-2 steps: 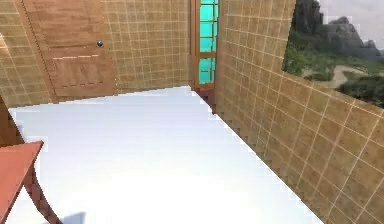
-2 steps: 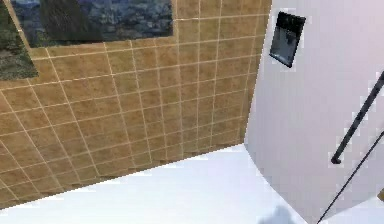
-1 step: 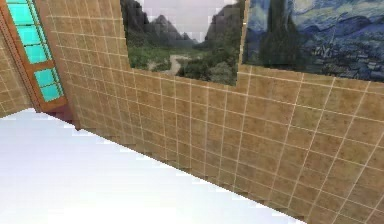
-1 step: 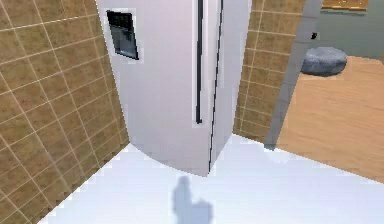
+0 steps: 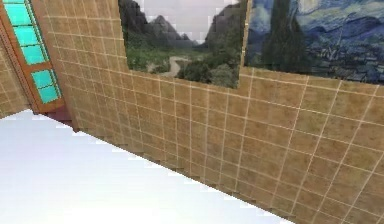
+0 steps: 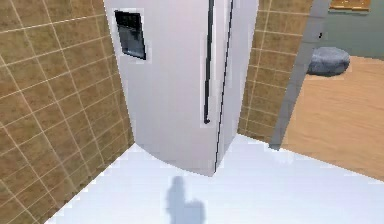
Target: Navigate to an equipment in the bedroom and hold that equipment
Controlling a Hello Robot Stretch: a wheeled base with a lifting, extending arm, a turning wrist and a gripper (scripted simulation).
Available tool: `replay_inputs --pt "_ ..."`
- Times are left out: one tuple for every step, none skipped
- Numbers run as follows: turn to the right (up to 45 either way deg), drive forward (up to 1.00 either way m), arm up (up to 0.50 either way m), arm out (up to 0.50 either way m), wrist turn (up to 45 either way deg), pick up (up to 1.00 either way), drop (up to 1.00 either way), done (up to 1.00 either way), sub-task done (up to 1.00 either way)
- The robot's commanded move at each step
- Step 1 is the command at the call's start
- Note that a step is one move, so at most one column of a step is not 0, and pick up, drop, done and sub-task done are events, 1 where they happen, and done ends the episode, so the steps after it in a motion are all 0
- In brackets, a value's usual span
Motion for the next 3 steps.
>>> replay_inputs --pt "-45.0 0.00 0.00 0.00 0.0 0.00 0.00 0.00 0.00" --pt "-6.0 0.00 0.00 0.00 0.0 0.00 0.00 0.00 0.00" --pt "0.0 1.00 0.00 0.00 0.0 0.00 0.00 0.00 0.00"
